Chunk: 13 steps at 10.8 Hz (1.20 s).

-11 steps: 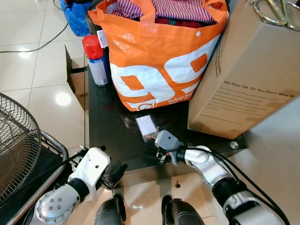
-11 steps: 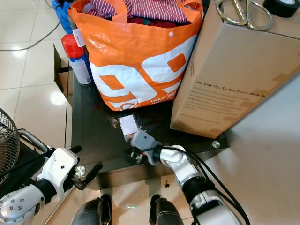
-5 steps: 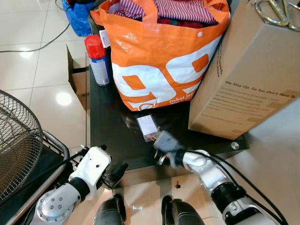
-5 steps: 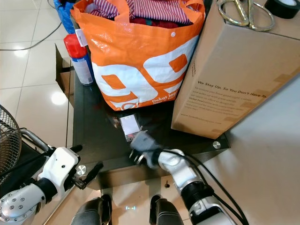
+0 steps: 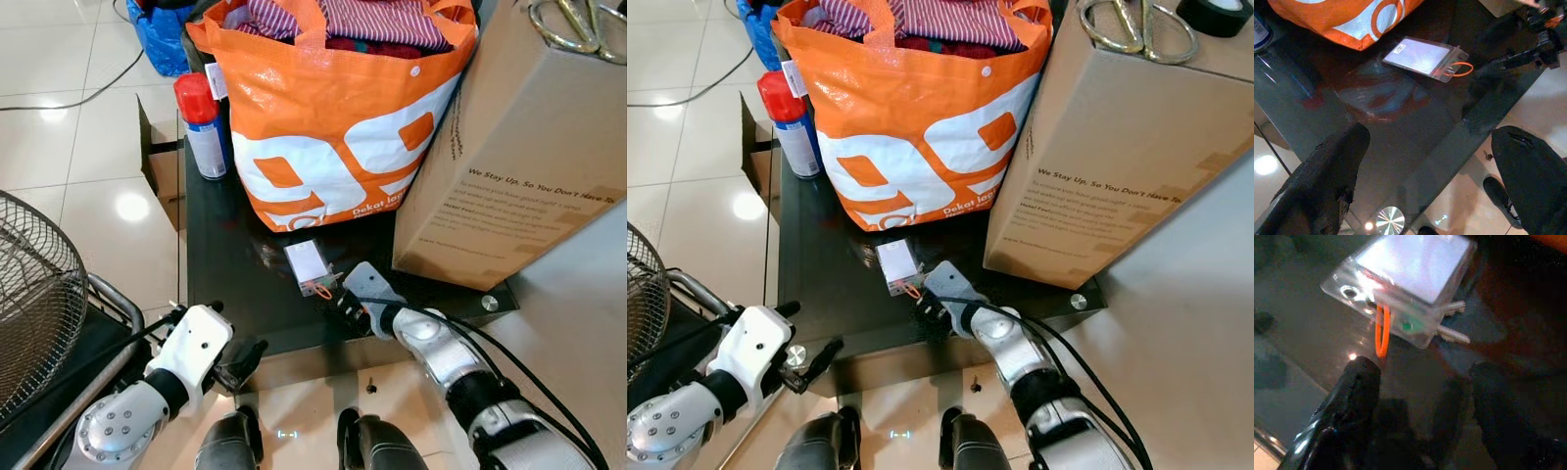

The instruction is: Hang keys on a hook

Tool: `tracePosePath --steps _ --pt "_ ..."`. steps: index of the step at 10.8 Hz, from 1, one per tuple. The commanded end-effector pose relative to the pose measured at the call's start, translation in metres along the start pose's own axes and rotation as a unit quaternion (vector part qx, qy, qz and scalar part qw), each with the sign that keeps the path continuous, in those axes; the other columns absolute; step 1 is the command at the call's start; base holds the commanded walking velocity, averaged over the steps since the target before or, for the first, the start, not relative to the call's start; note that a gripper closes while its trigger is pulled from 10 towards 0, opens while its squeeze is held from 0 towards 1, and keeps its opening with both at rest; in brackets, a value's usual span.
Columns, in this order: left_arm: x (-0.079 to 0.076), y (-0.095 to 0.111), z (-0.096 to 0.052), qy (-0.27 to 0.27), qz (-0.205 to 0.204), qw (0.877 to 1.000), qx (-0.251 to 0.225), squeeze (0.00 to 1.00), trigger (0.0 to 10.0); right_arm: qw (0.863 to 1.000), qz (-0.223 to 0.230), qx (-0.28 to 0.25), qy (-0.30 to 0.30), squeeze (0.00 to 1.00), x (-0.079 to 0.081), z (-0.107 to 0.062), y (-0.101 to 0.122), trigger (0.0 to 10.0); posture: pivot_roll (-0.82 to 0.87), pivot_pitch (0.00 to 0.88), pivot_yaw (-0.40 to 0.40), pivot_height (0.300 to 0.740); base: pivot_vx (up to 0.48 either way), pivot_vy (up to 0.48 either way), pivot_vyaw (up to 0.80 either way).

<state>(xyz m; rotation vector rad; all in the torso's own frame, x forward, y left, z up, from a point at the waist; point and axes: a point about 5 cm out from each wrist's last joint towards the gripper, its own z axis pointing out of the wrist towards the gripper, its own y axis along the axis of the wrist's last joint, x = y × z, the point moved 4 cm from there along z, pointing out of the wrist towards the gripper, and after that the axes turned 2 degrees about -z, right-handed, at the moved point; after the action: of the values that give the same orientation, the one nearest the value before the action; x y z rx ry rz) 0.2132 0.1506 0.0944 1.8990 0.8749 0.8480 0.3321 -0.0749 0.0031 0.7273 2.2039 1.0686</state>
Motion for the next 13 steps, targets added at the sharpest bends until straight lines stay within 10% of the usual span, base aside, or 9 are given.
tracePosePath --steps 1,2,3,4,7,12,13 --pt "-0.004 -0.004 -0.001 -0.007 -0.003 1.000 0.007 0.69 10.0 1.000 0.013 0.022 -0.002 0.12 0.002 0.000 -0.011 10.0 0.10 0.230 -0.071 0.740 0.000 0.000 0.00" --pt "-0.004 -0.004 -0.001 -0.007 -0.002 1.000 0.007 0.69 10.0 0.999 0.025 0.024 -0.003 0.00 0.004 0.001 -0.012 10.0 0.10 0.230 -0.070 0.740 0.000 0.000 0.00" --pt "-0.003 -0.004 0.000 -0.007 -0.001 1.000 0.007 0.69 10.0 0.996 0.084 0.024 -0.015 0.00 0.008 0.005 -0.012 4.2 0.10 0.231 -0.071 0.740 0.000 0.000 0.00" --pt "-0.003 -0.004 -0.001 -0.007 -0.001 1.000 0.007 0.69 10.0 0.996 0.090 0.023 -0.017 0.00 0.008 0.006 -0.011 2.4 0.10 0.231 -0.071 0.740 0.000 0.000 0.00" --pt "-0.003 -0.005 -0.002 -0.007 -0.001 1.000 0.008 0.69 10.0 0.993 0.111 0.012 -0.025 0.00 0.007 0.007 -0.009 0.4 0.10 0.235 -0.071 0.740 0.000 0.000 0.00" --pt "-0.004 -0.005 -0.002 -0.007 -0.001 1.000 0.008 0.69 10.0 0.993 0.116 -0.015 -0.011 0.00 0.018 0.011 0.001 3.3 0.10 0.236 -0.068 0.740 0.000 0.000 0.00" --pt "-0.004 -0.004 -0.002 -0.007 -0.001 1.000 0.007 0.69 10.0 0.994 0.107 -0.031 0.000 0.00 0.021 0.010 0.005 8.9 0.10 0.236 -0.068 0.740 0.000 0.000 0.00"
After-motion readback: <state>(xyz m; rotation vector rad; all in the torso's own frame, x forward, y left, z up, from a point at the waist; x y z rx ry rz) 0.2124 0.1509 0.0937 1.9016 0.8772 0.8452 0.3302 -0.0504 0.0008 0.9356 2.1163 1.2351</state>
